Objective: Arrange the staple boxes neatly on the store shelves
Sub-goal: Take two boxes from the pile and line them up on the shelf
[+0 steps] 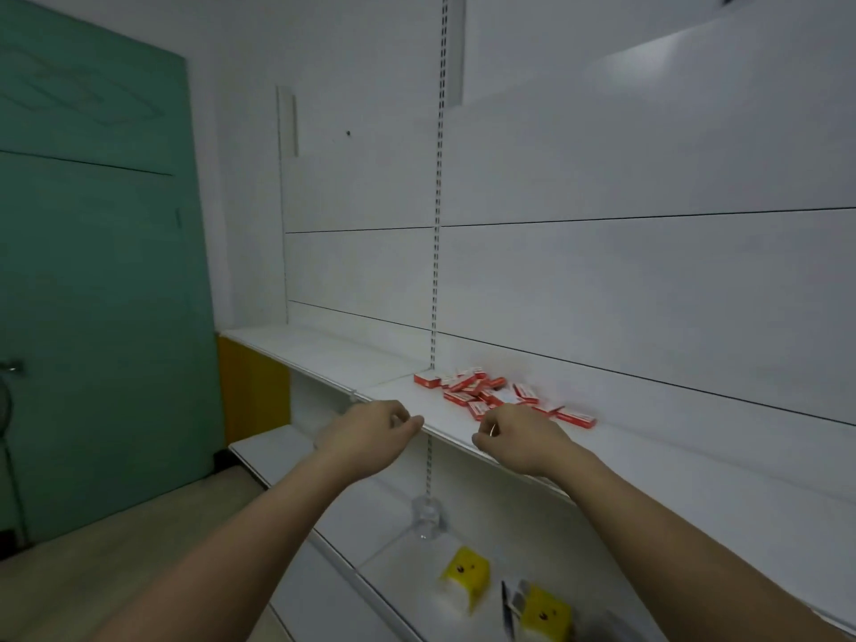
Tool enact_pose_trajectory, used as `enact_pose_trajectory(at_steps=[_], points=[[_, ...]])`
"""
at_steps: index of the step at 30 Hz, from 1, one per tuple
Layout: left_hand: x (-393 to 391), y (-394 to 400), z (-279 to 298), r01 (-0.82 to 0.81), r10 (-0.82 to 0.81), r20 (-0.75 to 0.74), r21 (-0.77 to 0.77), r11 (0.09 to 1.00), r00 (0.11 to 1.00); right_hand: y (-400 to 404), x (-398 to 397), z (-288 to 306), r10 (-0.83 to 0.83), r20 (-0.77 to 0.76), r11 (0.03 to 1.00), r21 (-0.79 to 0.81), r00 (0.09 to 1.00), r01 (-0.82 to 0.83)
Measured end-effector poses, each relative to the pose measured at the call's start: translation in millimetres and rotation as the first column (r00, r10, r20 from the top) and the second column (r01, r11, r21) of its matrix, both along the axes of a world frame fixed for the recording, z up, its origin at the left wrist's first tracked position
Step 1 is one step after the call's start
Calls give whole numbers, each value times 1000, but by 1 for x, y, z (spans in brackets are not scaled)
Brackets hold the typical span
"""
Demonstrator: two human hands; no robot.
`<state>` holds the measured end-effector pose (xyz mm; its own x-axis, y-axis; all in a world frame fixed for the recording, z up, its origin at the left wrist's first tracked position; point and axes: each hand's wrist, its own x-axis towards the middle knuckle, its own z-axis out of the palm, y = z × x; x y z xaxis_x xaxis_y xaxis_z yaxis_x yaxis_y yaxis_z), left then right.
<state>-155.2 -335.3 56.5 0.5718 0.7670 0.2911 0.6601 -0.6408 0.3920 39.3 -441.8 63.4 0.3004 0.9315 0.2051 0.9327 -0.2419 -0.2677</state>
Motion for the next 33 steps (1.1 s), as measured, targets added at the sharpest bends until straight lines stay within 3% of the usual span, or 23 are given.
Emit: enact_pose_trajectory(at_steps=[7, 11, 22, 28, 33], points=[[40, 99, -20, -13, 12, -96, -17, 1000, 995, 120, 46, -29, -2, -89, 1000, -11, 996, 1], [67, 157, 2, 3, 14, -227, 75, 997, 974, 180, 78, -26, 10, -175, 999, -32, 985, -15], [124, 308, 15, 73, -63, -155, 58, 996, 986, 287, 154, 10, -149, -173, 977, 124, 974, 172], [163, 393, -3, 243, -246, -51, -48, 969, 968, 334, 171, -1, -276, -163, 940, 160, 947, 302], [196, 456, -43, 454, -458, 15, -162, 876, 889, 370, 182, -25, -422, -216, 855, 229, 881, 466]])
